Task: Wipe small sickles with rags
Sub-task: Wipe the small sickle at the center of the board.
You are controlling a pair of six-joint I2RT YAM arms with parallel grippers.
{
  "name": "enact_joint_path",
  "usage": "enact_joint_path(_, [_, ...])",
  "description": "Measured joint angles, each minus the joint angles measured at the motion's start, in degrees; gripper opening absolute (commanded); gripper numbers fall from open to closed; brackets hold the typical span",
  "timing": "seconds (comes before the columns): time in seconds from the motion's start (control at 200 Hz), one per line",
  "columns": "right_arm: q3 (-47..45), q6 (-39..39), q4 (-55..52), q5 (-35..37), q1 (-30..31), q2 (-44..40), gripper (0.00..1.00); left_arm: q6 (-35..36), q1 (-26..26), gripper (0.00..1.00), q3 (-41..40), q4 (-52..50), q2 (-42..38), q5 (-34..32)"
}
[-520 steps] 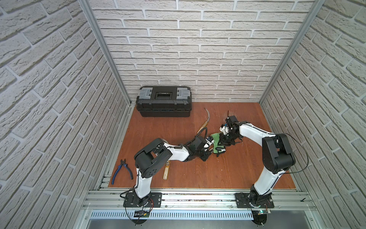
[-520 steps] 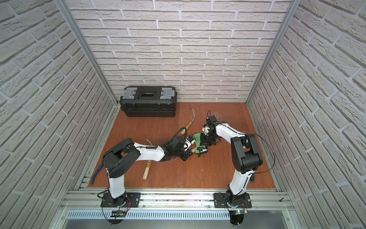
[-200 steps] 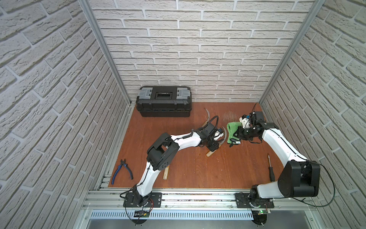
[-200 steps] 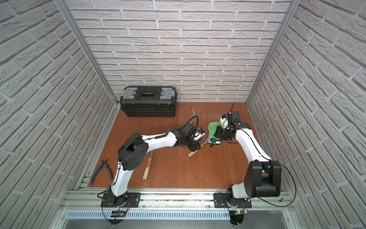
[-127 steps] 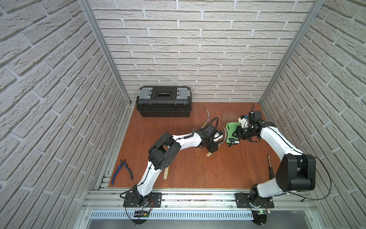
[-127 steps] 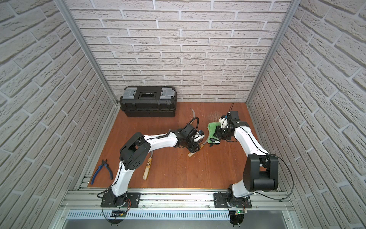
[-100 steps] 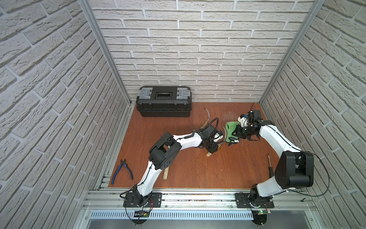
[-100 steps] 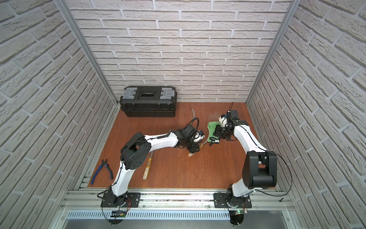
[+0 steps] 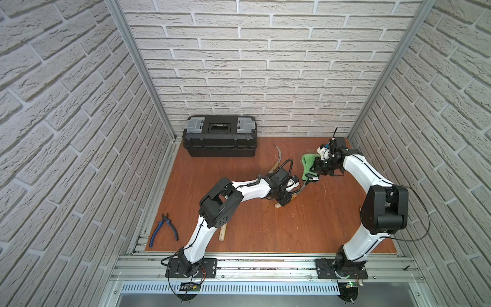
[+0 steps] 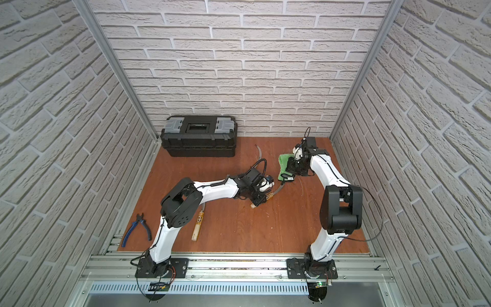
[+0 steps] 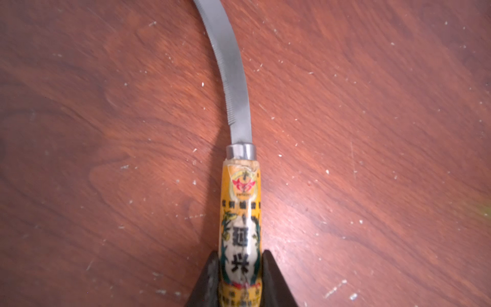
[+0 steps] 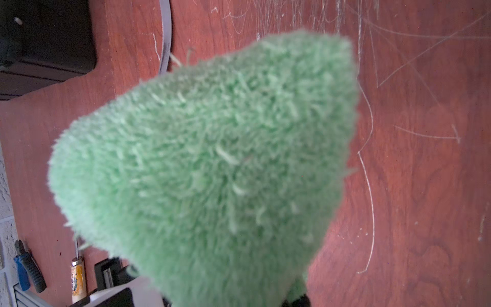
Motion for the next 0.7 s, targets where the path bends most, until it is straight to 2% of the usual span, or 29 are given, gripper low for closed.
enact_joint_path(0.205, [9.8,-0.2,-4.0,5.2,1.2,8.9,0.03,0.0,0.0,0.00,-2.2,2.1,-1.0,0.1])
enact_joint_path(0.405, [22.4,-1.0,-11.7,10.5,3.3,22.1,0.03,-0.4,0.0,0.00,-4.5,2.3,-2.7,0.0])
enact_joint_path(0.58, [27.8,-1.3,-17.5,14.6,5.4,29.2,0.02,-0.7,0.0,0.00,-5.0,2.4,-3.1,-0.1])
enact_joint_path(0.7, [28.9,-1.6,-19.0,16.6,6.6,30.3,0.03,-0.9,0.0,0.00,-5.4,2.6,-3.3,0.0])
